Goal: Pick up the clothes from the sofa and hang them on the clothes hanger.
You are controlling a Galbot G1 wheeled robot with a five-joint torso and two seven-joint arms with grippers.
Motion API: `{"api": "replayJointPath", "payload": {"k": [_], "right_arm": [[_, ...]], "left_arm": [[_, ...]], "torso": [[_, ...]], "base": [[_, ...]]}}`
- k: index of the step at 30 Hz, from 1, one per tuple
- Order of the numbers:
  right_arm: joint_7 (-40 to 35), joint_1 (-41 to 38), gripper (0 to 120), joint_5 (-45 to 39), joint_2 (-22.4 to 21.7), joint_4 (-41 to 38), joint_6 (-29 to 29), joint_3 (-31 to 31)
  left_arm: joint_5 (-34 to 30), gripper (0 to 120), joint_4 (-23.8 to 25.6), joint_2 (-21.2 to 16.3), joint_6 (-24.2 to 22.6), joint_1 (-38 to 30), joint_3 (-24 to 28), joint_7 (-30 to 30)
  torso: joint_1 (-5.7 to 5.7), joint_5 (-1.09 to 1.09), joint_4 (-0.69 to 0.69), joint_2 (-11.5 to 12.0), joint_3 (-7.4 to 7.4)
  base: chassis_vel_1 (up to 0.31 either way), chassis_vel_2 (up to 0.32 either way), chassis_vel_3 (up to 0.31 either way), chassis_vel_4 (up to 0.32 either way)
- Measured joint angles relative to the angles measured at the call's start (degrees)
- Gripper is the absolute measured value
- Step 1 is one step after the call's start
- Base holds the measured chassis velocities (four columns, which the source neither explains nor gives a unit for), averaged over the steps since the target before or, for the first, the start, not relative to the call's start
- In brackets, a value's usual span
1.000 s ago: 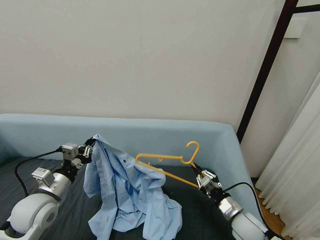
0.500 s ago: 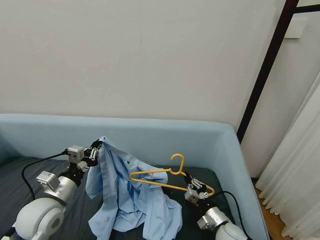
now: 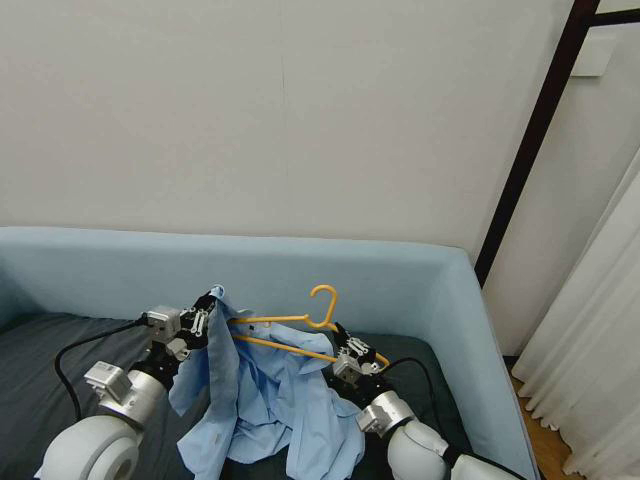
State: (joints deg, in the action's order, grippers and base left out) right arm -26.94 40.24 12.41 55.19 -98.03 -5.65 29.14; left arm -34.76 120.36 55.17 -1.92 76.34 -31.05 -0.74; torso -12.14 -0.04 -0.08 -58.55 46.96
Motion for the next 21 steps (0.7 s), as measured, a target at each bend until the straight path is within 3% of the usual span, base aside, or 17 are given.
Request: {"api": "replayJointPath", "payload": {"k": [11,21], "right_arm": [[-1.23,-3.18,4,0.48,2.89,2.00,2.98,1.33],[-1.96,-6.32,4,-1.04,7.12,5.79,0.79,4.29]], "left_arm": [[4.36,0,-2.66,2.45,1.70,0.08,3.96,-2.53],[8.89,0,-2.66,5.26,5.32,0.51,7.98,-7.88]], "torso": [[0.00,0.01,0.02,0.00,0.00],[0.00,0.01,0.01,0.00,0.00]], "base": [[0.000,0.000,0.000,0.000],[0.000,0.000,0.000,0.000]]}}
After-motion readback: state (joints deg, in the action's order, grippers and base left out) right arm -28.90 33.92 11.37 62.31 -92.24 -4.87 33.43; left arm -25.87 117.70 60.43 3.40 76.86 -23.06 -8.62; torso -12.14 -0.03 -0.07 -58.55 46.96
